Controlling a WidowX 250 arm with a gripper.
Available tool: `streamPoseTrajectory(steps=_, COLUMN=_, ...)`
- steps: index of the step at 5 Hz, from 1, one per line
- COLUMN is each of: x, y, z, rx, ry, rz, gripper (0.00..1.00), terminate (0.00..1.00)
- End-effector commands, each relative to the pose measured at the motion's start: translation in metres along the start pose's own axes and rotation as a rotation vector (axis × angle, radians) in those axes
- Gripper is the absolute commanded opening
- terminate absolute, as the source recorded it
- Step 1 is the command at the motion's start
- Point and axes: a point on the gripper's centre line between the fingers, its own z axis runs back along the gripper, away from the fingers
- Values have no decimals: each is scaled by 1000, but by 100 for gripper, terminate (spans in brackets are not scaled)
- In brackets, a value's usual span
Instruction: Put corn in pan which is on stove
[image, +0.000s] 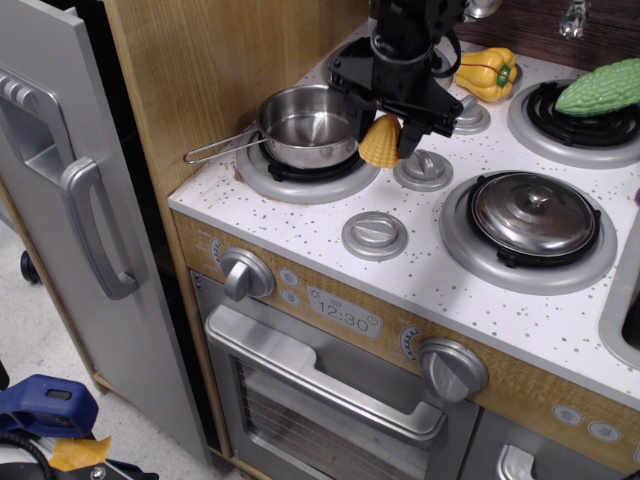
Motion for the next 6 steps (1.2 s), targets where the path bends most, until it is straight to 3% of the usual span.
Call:
streamPoseTrajectory(steps=1, x=31, y=50, z=43, rx=44, ry=-115, rz=-50, gripper=0, terminate=0)
streamPoseTrajectory(steps=3, x=17, y=87, z=23, rx=14, ry=-181, rz=-84, gripper=0, terminate=0)
streamPoseTrajectory(steps=4, x=14, y=93, z=16, rx=-14, ry=-223, rz=-114, gripper=100, terminate=0)
streamPoseTrajectory(steps=5, x=14, y=93, z=16, rx=-14, ry=-223, rz=-114, gripper=100, terminate=0)
streamPoseTrajectory(steps=6, x=14, y=93, z=16, rx=-14, ry=-223, rz=-114, gripper=100, terminate=100)
